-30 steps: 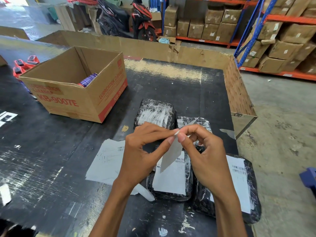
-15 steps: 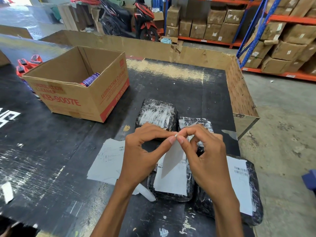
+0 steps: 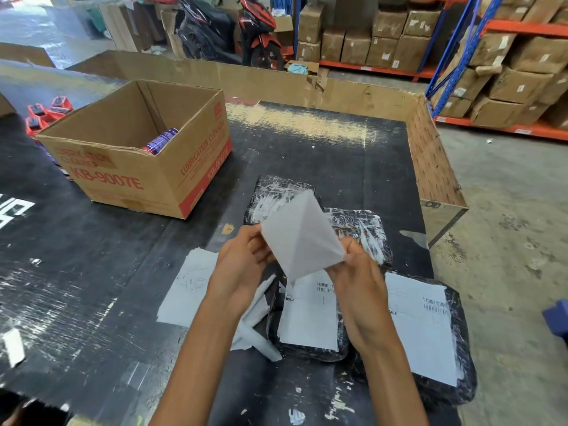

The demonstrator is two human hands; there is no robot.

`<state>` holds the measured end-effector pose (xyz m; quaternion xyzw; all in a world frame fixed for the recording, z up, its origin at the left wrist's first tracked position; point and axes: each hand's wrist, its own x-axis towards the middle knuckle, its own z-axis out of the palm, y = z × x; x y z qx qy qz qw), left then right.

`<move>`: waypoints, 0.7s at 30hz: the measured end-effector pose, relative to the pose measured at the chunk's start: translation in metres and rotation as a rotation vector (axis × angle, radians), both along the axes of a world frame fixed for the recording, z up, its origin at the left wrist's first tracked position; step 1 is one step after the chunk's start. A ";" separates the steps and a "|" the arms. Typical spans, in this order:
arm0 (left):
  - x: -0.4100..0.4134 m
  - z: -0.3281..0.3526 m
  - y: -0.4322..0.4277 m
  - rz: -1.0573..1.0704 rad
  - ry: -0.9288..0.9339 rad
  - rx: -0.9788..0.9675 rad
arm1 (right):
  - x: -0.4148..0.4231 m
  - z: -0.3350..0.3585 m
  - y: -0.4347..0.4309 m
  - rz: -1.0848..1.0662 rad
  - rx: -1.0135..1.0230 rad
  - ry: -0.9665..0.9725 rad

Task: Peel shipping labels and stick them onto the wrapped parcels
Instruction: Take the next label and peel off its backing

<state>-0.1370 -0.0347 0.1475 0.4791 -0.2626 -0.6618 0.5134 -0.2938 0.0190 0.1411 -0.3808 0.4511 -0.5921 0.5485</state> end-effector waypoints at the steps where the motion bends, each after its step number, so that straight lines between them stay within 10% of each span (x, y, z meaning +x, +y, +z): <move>1: 0.007 -0.008 -0.007 0.011 0.021 0.021 | -0.003 -0.002 0.002 0.018 0.050 -0.204; 5: 0.036 -0.039 -0.036 0.078 0.116 0.134 | -0.026 -0.012 0.014 0.002 0.180 -0.885; 11: 0.073 -0.078 -0.061 0.219 0.027 0.232 | -0.050 -0.015 0.037 -0.307 0.016 -0.898; 16: 0.090 -0.055 -0.044 0.407 -0.150 0.061 | -0.029 -0.001 0.053 -0.268 -0.177 -0.064; 21: 0.083 -0.011 -0.019 0.469 -0.194 -0.112 | 0.051 -0.058 0.046 0.431 -0.254 0.888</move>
